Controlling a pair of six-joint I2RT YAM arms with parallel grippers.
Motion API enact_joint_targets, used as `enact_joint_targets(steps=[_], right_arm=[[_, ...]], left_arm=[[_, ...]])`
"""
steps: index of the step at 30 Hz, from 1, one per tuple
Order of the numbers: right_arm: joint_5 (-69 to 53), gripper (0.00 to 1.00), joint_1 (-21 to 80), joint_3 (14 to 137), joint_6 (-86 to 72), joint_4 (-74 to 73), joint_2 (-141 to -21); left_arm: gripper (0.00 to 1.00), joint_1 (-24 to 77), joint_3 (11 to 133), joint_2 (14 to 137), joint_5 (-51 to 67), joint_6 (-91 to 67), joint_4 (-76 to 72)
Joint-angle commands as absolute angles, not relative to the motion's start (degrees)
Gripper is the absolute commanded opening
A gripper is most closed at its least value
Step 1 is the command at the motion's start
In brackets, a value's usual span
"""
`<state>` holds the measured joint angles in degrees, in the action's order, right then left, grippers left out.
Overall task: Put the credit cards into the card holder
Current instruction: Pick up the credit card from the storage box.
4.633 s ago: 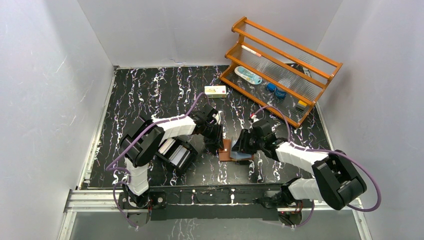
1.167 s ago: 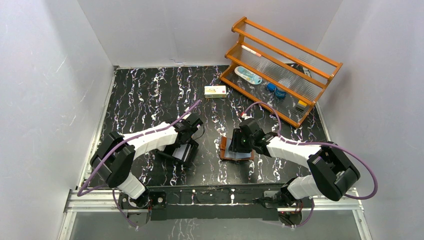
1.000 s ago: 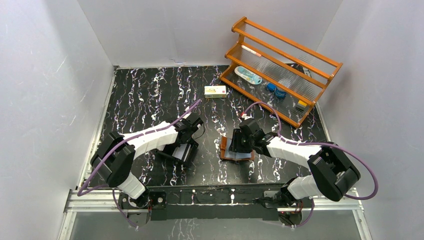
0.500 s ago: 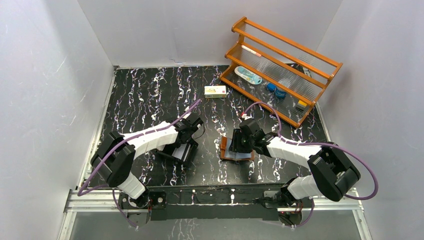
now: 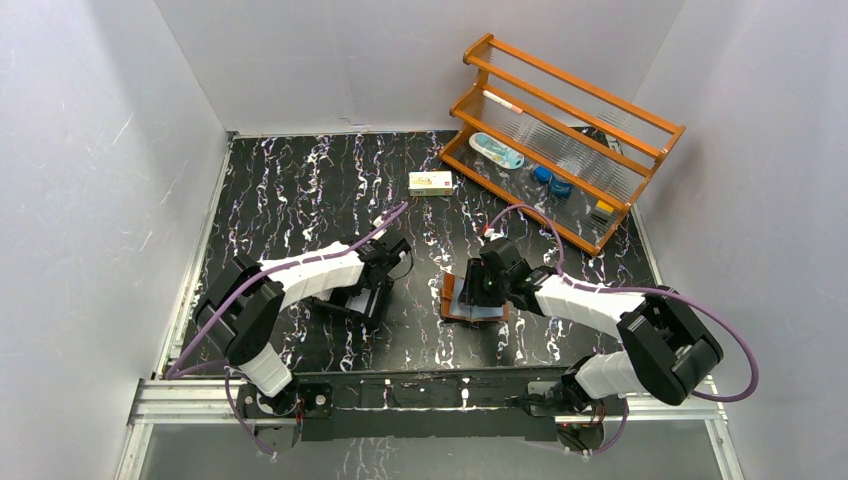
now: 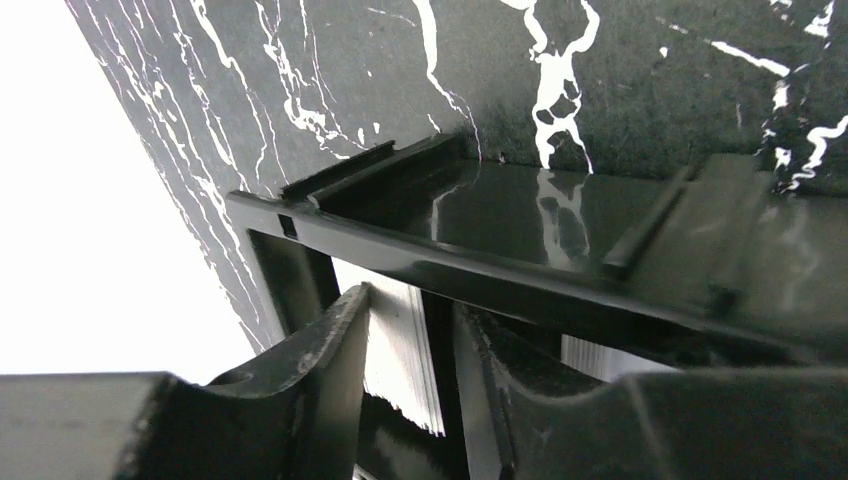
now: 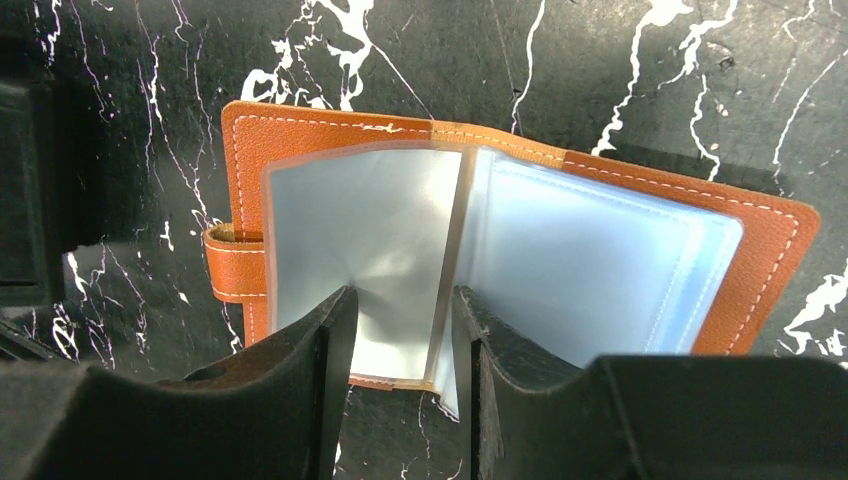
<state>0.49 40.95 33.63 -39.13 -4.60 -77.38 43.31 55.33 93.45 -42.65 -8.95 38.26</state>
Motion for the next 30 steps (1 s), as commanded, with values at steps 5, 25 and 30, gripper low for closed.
enact_joint_targets(steps=[5,25,30], right_arm=[[1.3,0.49,40.8,32.8,-38.6,-6.9,-75.4],[1.3,0.48,40.8,33.1,-38.5,-7.3,-75.4],[1.0,0.48,40.9,33.3,-38.5,-7.6,-75.3]], left_arm=[[0.23,43.3,57.1,90.8,-43.8,-9.0,40.6],[0.00,43.4,66.3,89.9,-36.2,-12.4,50.6],[0.00,43.4,68.9,88.1,-34.7,-16.6,54.1]])
